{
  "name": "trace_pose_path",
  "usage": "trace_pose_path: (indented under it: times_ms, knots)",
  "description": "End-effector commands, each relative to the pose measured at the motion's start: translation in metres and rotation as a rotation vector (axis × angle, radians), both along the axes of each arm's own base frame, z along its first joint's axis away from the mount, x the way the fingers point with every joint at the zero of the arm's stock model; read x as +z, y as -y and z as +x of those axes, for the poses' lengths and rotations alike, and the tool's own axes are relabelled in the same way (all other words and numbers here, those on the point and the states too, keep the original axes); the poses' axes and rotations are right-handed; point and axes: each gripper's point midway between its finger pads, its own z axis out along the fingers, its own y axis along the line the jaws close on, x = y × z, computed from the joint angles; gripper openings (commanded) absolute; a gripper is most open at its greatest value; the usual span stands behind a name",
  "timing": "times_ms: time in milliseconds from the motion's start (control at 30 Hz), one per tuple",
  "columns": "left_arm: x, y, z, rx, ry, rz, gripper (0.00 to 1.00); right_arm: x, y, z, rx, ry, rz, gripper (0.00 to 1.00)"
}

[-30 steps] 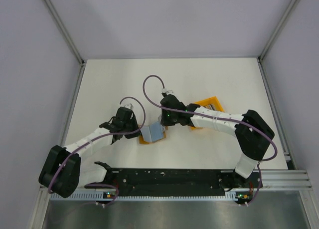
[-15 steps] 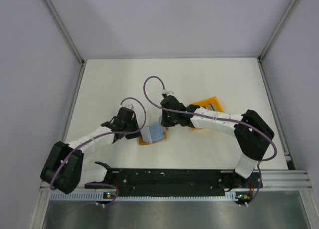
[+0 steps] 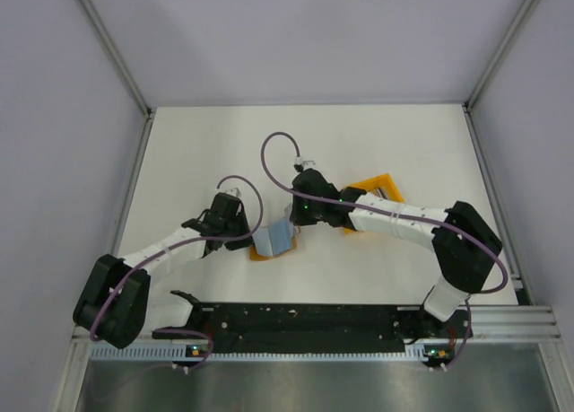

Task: Put the credit cards into the card holder
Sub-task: Open the card holder at the center of the board.

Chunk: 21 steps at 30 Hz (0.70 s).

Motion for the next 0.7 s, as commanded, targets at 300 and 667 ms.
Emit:
trace_pose_path:
  times_ms: [300, 667]
  knots:
    - [0.004, 0.001, 0.005, -0.023, 0.022, 0.006, 0.0, 0.009, 0.0, 0.006, -0.012, 0.008, 0.028, 0.0]
    - [0.003, 0.003, 0.004, -0.02, 0.018, -0.008, 0.0, -0.005, -0.004, 0.0, 0.003, -0.04, 0.036, 0.0]
